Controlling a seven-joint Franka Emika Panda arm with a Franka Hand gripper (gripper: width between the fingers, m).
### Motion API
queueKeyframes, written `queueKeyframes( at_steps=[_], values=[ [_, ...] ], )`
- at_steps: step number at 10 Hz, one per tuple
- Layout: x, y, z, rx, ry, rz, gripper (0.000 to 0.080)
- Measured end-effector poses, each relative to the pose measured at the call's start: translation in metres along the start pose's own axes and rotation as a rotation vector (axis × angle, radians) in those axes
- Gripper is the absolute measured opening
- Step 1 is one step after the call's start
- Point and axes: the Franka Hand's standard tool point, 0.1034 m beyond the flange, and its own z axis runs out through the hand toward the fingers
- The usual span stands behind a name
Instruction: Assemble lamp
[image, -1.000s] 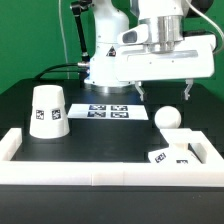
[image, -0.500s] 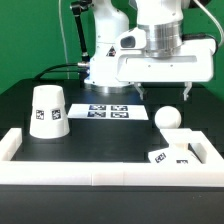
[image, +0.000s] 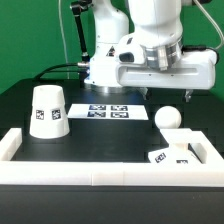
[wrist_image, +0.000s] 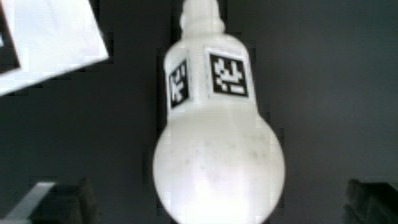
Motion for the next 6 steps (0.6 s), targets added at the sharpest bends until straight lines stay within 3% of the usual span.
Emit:
queueKeyframes(
  at_steps=[3, 6],
  values=[
    [-0.0006, 0.0029, 0.0088, -0.014, -0.183, -0.014, 0.0698],
    [0.005, 0.0001, 0.0142, -0.016, -0.197, -0.014, 0.0698]
  ],
)
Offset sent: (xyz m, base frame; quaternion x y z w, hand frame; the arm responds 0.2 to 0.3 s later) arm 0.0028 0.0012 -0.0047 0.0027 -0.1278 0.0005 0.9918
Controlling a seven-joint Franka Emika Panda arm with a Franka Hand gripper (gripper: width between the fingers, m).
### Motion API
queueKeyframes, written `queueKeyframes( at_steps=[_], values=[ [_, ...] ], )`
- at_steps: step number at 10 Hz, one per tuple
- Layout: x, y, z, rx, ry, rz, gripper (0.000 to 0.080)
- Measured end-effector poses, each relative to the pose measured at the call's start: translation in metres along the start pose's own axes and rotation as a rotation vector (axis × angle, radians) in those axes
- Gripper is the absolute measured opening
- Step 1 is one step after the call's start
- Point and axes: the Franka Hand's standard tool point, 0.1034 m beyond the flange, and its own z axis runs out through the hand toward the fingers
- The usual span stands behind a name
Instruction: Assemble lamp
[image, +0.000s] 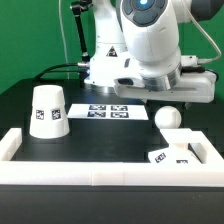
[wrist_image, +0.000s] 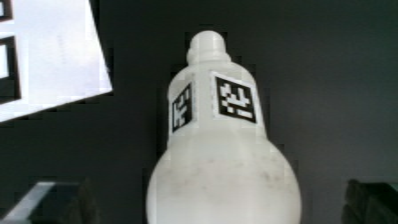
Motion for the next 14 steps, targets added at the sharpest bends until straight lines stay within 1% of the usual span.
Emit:
queueKeyframes(
  at_steps=[3, 7, 10, 13, 14],
  values=[
    [0.003, 0.001, 0.009, -0.004, -0.002, 0.003, 0.0698],
    [0.009, -0.001, 0.028, -0.018, -0.009, 0.008, 0.0698],
    [0.015, 0.0, 0.041, -0.023, -0.006, 0.012, 0.0698],
    [0.016, -0.001, 0.045, -0.028, -0.007, 0.01, 0.0696],
    [0.016, -0.001, 0.045, -0.027, -0.007, 0.01, 0.0573]
  ],
)
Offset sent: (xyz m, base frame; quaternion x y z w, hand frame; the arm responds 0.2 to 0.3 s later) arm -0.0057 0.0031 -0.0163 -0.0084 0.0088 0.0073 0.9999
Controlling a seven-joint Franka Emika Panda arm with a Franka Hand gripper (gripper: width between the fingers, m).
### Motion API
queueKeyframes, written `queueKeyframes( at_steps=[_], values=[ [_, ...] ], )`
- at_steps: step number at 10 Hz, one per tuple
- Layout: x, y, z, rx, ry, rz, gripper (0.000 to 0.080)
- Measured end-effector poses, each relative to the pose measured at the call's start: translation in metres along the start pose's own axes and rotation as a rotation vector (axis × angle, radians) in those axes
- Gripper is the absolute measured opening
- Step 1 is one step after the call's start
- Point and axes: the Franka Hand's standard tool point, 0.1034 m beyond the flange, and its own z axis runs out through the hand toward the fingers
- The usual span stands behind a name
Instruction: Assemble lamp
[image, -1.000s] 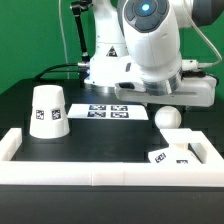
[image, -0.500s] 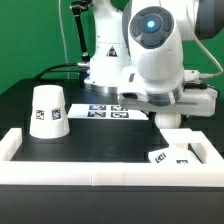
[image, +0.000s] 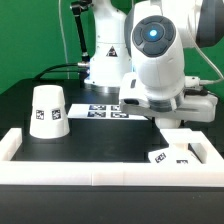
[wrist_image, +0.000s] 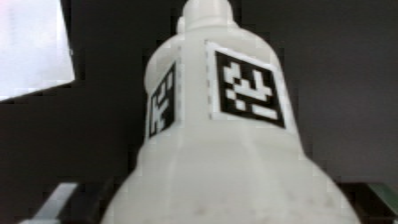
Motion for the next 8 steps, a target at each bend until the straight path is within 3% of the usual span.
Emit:
queueKeyframes(
  at_steps=[4, 8],
  values=[
    [-0.001, 0.003, -0.009, 0.008, 0.003, -0.022, 0.0573],
    [-0.031, 0.007, -0.076, 0.038, -0.02, -0.089, 0.0574]
  ],
)
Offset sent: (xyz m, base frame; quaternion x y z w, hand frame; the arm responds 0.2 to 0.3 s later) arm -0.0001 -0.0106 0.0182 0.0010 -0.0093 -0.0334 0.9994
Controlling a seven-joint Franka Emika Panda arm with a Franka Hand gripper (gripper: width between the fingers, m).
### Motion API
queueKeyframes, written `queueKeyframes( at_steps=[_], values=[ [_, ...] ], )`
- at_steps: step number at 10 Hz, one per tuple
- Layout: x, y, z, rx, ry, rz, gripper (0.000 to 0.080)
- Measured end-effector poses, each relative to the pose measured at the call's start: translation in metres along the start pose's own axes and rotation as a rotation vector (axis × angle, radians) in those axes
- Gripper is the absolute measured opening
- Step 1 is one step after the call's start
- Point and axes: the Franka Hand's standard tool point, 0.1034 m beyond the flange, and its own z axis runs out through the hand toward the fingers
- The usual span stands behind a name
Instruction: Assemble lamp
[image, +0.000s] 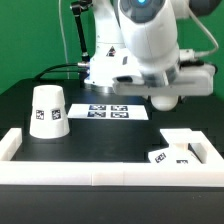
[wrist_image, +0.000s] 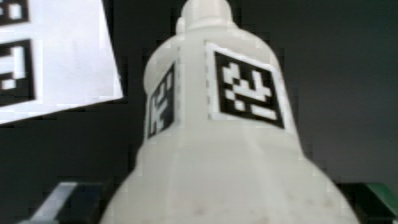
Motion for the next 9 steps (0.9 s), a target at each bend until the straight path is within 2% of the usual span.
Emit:
queueKeyframes(
  at_steps=[1, 3, 4, 5, 6, 8, 9],
  values=[
    [0.0, 0.0, -0.015, 0.01, 0.023, -0.011, 0.0574],
    [0.004, -0.001, -0.01, 0.008, 0.053, -0.01, 0.0574],
    [0.008, -0.002, -0.013, 0.011, 0.088, -0.012, 0.0576],
    [0.015, -0.002, -0.016, 0.014, 0.176, -0.016, 0.0576],
    [0.022, 0.005, -0.015, 0.008, 0.253, -0.061, 0.0576],
    [0.027, 0.007, -0.044, -0.029, 0.397, -0.153, 0.0576],
    [0.029, 0.006, -0.059, -0.038, 0.462, -0.196, 0.0576]
  ],
)
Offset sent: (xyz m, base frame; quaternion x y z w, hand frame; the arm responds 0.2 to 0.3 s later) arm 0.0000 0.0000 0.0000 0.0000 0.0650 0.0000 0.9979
